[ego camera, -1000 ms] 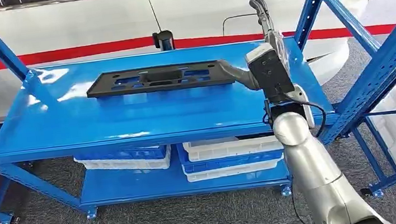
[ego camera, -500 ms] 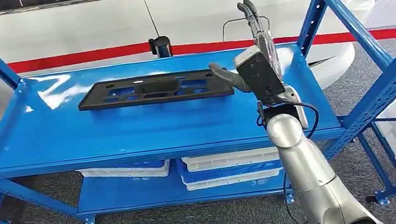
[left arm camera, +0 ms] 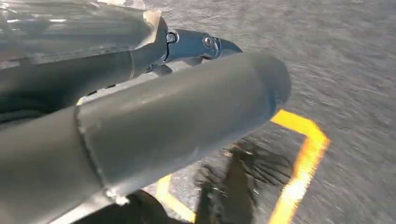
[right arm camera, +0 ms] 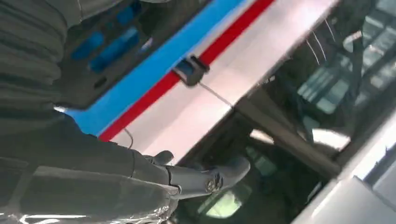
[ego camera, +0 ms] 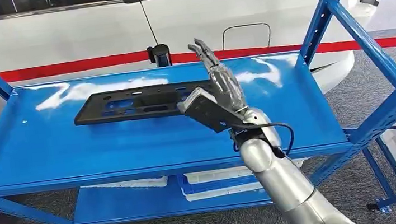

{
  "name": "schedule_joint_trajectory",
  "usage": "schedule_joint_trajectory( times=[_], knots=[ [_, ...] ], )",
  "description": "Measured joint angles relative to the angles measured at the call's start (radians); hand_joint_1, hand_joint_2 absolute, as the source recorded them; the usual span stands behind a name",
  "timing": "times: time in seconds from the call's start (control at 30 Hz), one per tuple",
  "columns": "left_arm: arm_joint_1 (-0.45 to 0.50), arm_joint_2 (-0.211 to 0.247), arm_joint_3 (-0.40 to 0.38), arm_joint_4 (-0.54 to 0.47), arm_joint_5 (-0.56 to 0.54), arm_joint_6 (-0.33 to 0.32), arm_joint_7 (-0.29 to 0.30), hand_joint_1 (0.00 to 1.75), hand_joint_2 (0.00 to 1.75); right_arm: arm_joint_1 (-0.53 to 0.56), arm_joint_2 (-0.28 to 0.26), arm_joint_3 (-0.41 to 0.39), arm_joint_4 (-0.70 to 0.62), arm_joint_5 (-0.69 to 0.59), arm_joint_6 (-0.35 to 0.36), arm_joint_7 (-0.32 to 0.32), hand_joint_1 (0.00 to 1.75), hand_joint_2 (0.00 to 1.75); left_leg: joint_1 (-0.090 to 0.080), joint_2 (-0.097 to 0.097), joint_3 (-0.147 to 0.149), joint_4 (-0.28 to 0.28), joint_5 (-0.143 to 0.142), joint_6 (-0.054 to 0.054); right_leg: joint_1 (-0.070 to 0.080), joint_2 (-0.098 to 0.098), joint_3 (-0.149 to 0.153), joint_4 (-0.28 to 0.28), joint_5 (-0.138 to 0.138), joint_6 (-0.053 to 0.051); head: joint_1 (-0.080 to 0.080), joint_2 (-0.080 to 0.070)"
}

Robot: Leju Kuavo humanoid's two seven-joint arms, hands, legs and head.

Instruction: Take the parts from the cabinet and place them on the table.

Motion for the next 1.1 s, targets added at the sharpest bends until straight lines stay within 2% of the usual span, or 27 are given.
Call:
schedule_joint_trajectory(
  times=[0.03,0.07,0.1,0.17,0.23,0.37,0.47,0.53,0.63,0.8,0.9,1.1],
  knots=[
    [0.004,0.001,0.006,0.003,0.005,0.005,0.011,0.00,0.00,0.004,0.000,0.017,0.003,0.007,0.000,-0.003,0.00,1.75,-0.002,0.001,0.002,-0.003,0.001,-0.010,0.003,0.000,0.002,-0.003,0.012,-0.003,0.007,0.000],
    [0.008,0.004,0.011,0.006,0.006,0.008,0.021,0.00,0.00,0.007,0.000,0.037,0.006,0.012,0.001,-0.005,0.00,1.75,-0.004,-0.003,0.002,-0.003,0.000,-0.009,0.003,-0.001,0.005,-0.007,0.009,-0.005,0.007,0.000],
    [0.010,0.005,0.014,0.008,0.007,0.010,0.028,0.00,0.00,0.014,-0.001,0.054,0.011,0.013,0.003,-0.005,0.00,1.75,-0.007,-0.006,0.002,-0.002,-0.002,-0.005,0.005,-0.001,0.006,-0.013,0.007,-0.006,0.005,0.000],
    [0.016,0.006,0.017,0.009,0.007,0.013,0.032,0.00,0.00,0.024,0.000,0.072,0.017,0.016,0.002,-0.005,0.00,1.75,-0.014,-0.011,0.001,-0.002,-0.007,0.002,0.002,-0.002,0.010,-0.021,0.000,0.002,0.005,0.000],
    [0.020,0.007,0.018,0.010,0.007,0.020,0.043,0.00,0.00,0.025,0.000,0.087,0.023,0.019,0.003,-0.007,0.00,1.75,-0.017,-0.011,0.001,-0.001,-0.009,0.007,0.000,-0.003,0.011,-0.023,-0.001,0.001,0.005,0.000],
    [0.022,0.006,0.030,0.013,0.008,0.068,0.142,0.00,0.00,0.025,0.000,0.141,0.046,0.051,0.034,-0.020,0.00,1.75,-0.019,-0.011,0.001,0.001,-0.012,0.011,-0.001,-0.002,0.008,-0.025,-0.001,0.001,0.006,0.000],
    [0.027,0.003,0.035,0.013,0.010,0.092,0.177,0.00,0.00,0.014,0.018,0.201,0.132,0.139,-0.027,-0.019,0.00,1.75,-0.019,-0.011,0.004,0.001,-0.013,0.013,-0.002,-0.003,0.007,-0.026,-0.002,0.004,0.006,0.000],
    [0.029,0.001,0.045,0.013,0.027,0.084,0.154,0.00,0.00,0.007,0.032,0.232,0.205,0.205,-0.087,-0.006,0.00,1.75,-0.019,-0.012,0.004,0.001,-0.011,0.016,-0.003,-0.003,0.007,-0.026,-0.002,0.006,0.006,0.000],
    [0.030,-0.002,0.082,0.013,0.073,0.035,0.079,0.00,0.00,-0.036,0.055,0.258,0.347,0.331,-0.183,0.050,0.00,1.75,-0.019,-0.013,0.004,0.001,-0.010,0.016,-0.004,-0.005,0.007,-0.026,-0.001,0.007,0.005,0.000],
    [0.031,-0.003,0.112,0.013,0.082,0.007,0.024,0.00,0.00,-0.110,0.076,0.244,0.581,0.506,-0.299,0.145,0.00,1.75,-0.019,-0.013,0.006,0.001,-0.010,0.016,-0.006,-0.005,0.010,-0.026,0.000,0.008,0.005,0.000],
    [0.033,-0.004,0.123,0.013,0.082,0.005,0.016,0.00,0.00,-0.141,0.078,0.203,0.683,0.551,-0.325,0.182,0.00,1.75,-0.019,-0.013,0.006,0.001,-0.010,0.016,-0.006,-0.006,0.013,-0.026,0.000,0.008,0.006,0.000],
    [0.033,-0.004,0.138,0.013,0.080,0.000,0.012,0.00,0.00,-0.186,0.085,0.132,0.796,0.586,-0.347,0.184,0.00,1.75,-0.017,-0.012,0.008,0.001,-0.011,0.015,-0.006,-0.005,0.014,-0.026,-0.001,0.008,0.005,0.000]
  ],
)
